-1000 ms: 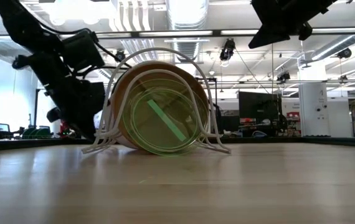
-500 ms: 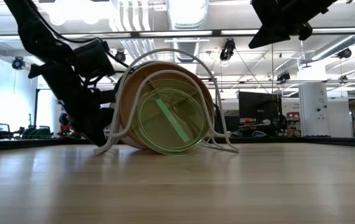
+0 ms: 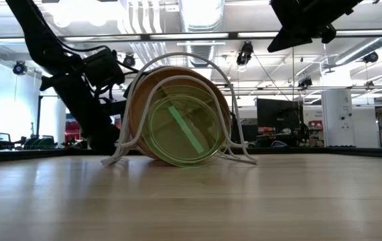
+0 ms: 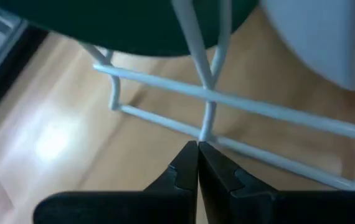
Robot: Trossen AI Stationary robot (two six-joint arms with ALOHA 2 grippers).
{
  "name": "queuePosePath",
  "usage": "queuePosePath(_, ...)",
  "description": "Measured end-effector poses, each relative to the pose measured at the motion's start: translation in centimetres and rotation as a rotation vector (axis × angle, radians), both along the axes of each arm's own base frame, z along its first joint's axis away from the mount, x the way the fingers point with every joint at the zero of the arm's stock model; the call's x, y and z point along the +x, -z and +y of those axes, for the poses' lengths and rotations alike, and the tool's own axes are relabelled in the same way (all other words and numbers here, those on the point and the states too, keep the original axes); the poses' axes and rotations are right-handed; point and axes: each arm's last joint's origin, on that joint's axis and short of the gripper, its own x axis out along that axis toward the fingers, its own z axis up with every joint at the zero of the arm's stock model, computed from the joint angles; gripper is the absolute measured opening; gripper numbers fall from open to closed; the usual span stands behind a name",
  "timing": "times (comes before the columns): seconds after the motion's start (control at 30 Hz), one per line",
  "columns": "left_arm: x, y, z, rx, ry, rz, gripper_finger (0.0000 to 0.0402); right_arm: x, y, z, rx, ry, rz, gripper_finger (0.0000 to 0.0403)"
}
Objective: Sort dishes
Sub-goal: Adjust the dish rack
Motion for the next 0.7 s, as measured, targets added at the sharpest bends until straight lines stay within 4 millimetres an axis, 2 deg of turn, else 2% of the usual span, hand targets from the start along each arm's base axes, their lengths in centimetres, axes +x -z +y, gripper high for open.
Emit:
queuePosePath(0.27, 0.1, -0.4, 1.9, 0.020, 0.115, -0.039, 0.0000, 0.0, 0.0, 0.0, 0.000, 0.000, 0.000, 0.0000)
queuePosePath(0.7, -0.9, -0.6, 4.6, 0.027, 0.170, -0.036, 0.0000, 0.0, 0.0, 0.0, 0.000, 0.000, 0.000, 0.0000)
